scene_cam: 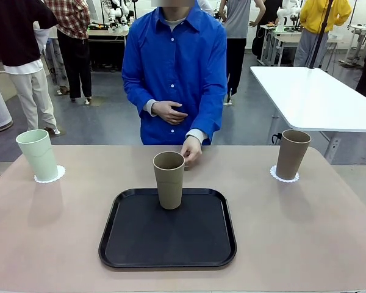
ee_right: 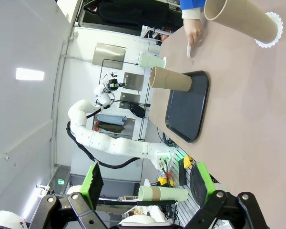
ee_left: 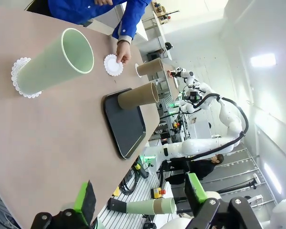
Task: Place coasters on the table and set cups on them.
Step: Take one Reusable plastic cup from the Flat Tray and place it on a coaster set by the human.
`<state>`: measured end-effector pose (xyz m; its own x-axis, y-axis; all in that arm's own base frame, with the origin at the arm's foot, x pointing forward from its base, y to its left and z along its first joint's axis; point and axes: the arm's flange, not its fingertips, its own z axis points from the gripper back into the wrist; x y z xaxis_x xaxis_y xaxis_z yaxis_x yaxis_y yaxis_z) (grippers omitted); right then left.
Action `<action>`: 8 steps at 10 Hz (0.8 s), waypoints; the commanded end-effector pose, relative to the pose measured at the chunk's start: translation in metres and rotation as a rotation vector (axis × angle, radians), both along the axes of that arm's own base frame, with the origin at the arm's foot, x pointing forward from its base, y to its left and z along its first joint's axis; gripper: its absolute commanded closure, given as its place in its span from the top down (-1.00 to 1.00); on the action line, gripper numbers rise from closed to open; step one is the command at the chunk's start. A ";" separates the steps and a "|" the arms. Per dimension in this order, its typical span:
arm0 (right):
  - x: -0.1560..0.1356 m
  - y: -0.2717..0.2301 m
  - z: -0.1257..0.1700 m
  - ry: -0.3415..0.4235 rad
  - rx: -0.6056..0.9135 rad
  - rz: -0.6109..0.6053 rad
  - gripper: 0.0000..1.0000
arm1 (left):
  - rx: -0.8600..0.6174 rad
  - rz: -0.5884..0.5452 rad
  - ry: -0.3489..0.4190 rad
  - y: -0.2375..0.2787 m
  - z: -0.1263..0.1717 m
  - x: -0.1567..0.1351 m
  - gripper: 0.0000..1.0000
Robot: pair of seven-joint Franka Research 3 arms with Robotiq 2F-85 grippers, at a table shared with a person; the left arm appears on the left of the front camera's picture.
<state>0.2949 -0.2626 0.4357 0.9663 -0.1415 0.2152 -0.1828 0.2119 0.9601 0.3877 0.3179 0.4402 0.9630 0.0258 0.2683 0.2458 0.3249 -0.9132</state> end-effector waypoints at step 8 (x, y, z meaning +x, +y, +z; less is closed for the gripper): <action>-0.002 0.000 0.001 0.008 0.006 0.004 1.00 | -0.005 -0.007 -0.005 0.002 0.001 -0.001 1.00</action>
